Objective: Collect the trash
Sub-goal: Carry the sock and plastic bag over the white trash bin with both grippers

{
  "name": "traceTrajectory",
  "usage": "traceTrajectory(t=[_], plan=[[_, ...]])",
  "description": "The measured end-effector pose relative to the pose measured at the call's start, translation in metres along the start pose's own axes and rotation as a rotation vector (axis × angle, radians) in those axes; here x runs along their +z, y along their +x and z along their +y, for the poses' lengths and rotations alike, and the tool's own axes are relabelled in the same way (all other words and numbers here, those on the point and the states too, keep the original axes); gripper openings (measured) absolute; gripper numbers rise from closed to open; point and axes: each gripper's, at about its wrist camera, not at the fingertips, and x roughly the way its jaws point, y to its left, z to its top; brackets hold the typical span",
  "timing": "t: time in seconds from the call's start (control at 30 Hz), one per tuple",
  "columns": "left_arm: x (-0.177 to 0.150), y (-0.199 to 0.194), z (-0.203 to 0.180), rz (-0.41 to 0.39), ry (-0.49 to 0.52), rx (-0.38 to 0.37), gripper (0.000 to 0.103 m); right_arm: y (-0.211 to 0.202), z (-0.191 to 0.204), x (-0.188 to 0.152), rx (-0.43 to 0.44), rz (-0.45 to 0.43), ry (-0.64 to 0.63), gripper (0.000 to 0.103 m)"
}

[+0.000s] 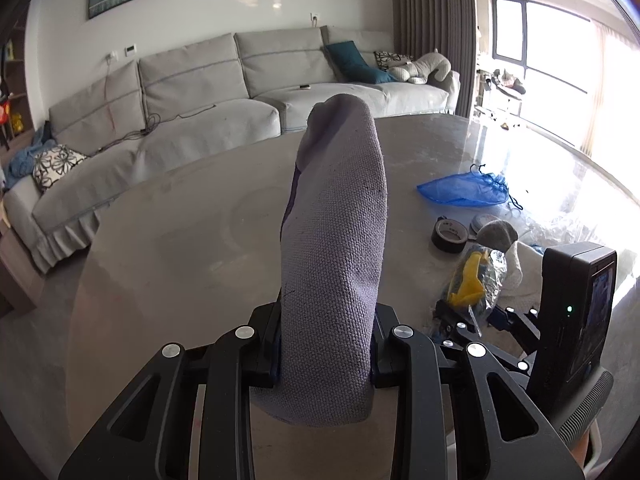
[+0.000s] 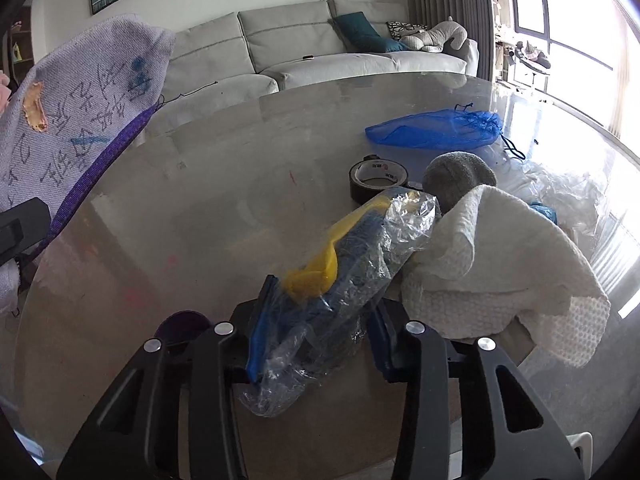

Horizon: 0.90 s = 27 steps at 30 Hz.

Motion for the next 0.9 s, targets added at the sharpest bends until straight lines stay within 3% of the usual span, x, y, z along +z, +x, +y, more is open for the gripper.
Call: traceTrajectory(t=[0.1,0.4,0.6,0.9], plan=[[0.001,-0.003,0.002,-0.006,-0.012,-0.007,0.029,-0.015,0.0,0.002,0.023,-0.034,-0.016,0.016],[0.004,-0.033,0.003,-0.059,-0.022,-0.032,0.029,-0.097,0.013,0.035,0.098,-0.194,-0.064,0.016],[0.003,-0.055,-0.003,-0.088,-0.011,-0.066,0.029,-0.149,0.008,0.041,0.081,-0.274,-0.059,0.016],[-0.013,-0.084,-0.042,-0.083,0.063,-0.212,0.03,-0.203,-0.018,0.021,0.003,-0.33,-0.04,0.016]])
